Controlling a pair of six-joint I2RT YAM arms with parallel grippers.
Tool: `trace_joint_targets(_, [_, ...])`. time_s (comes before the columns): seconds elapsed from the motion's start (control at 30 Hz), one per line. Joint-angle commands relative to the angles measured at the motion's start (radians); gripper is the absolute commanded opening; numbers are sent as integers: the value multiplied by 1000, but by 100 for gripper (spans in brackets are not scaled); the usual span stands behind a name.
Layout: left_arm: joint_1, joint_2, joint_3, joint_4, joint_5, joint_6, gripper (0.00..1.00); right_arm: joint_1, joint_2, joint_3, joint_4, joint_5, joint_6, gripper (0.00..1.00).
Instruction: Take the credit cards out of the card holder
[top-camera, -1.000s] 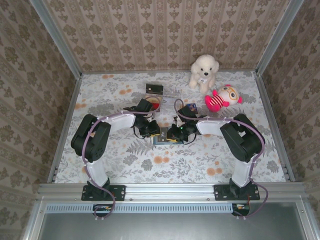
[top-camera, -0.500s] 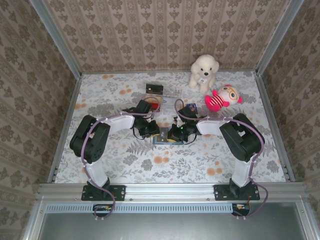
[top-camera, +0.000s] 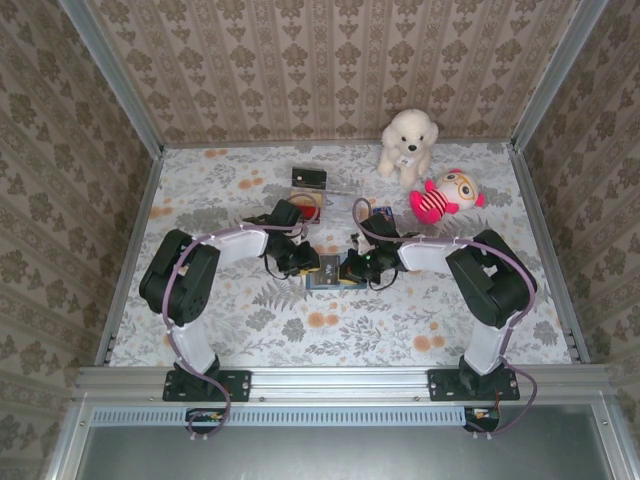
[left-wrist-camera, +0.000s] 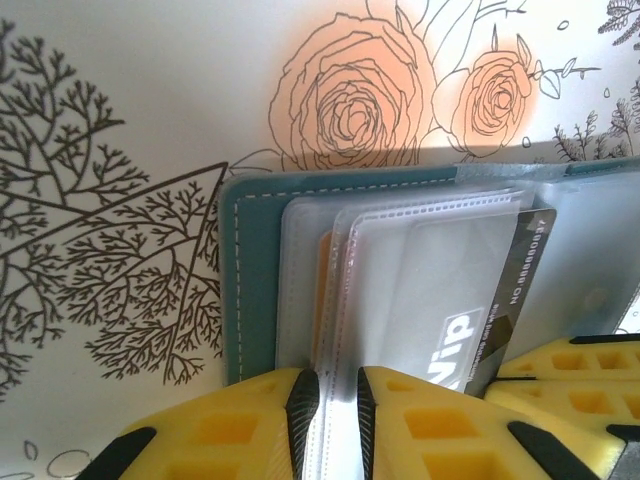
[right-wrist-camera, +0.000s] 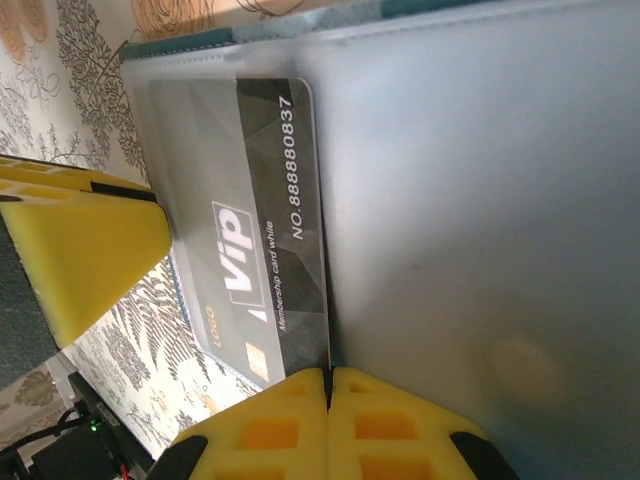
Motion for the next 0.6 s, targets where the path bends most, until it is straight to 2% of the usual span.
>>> trace_joint_targets(0.0, [9,35,-4,-85,-28,31,24,-13,-32,-20,-70,33,-35,5])
trace_joint_targets(0.2, [11,14,25,-97,-28,50,23,-15,-34,-17,-74,31,-41,8])
trace_joint_targets(0.4, [12,-33,97,-156,-66,81,21,-19,-28,-8,-46,22,-25,24])
trace_joint_targets(0.57, [-3,-63,91,-129,-46,68,18,-26,-38,-11,-2,25,-7,27])
